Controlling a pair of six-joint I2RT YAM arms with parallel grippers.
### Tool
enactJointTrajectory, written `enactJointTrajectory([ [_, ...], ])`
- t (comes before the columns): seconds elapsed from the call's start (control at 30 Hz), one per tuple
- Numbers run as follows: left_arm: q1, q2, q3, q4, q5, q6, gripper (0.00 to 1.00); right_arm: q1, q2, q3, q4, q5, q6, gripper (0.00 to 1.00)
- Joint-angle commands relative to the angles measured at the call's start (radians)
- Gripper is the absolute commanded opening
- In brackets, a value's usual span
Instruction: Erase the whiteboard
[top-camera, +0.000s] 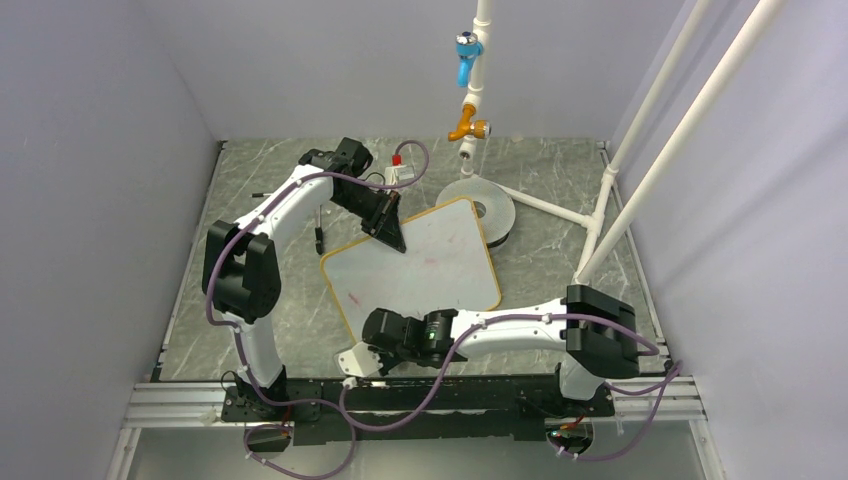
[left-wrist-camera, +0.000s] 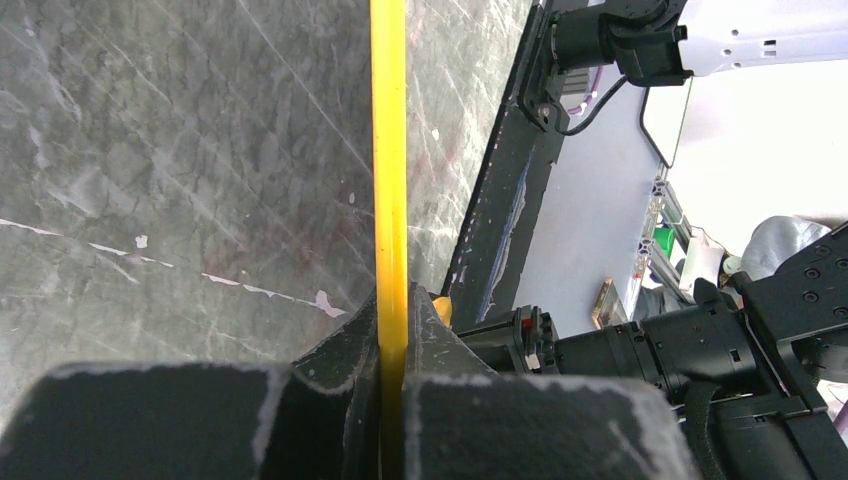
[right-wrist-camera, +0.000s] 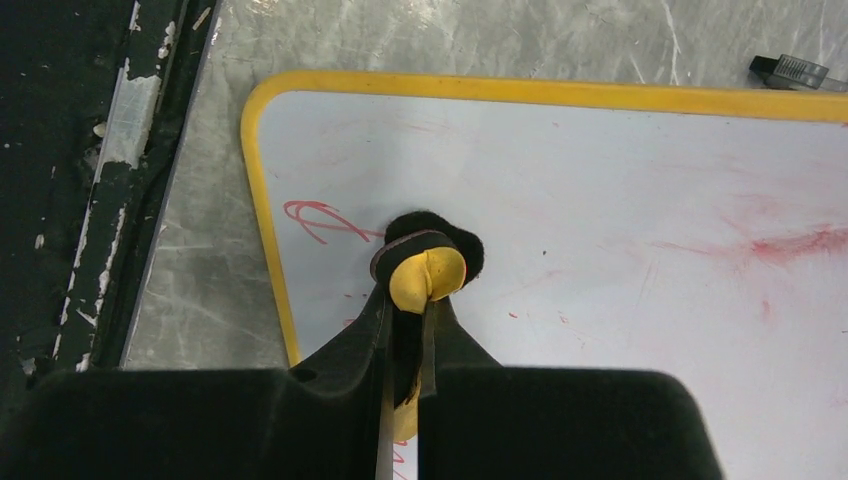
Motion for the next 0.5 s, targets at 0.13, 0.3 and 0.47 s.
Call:
enactJointTrajectory([
  [0.13, -0.015, -0.03, 0.02, -0.004, 0.127, -0.004, 0.0, 0.058, 0.105, 0.061, -0.091, -0.014, -0.007, 0.0],
  [0.3, -0.015, -0.031, 0.02, -0.004, 0.129, -0.001, 0.0, 0.07, 0.159, 0.087, -0.124, -0.01, 0.016, 0.0],
  [0.47, -0.015, -0.035, 0.017, -0.005, 0.131, 0.003, 0.0, 0.074, 0.178, 0.09, -0.142, -0.003, 0.027, 0.0],
])
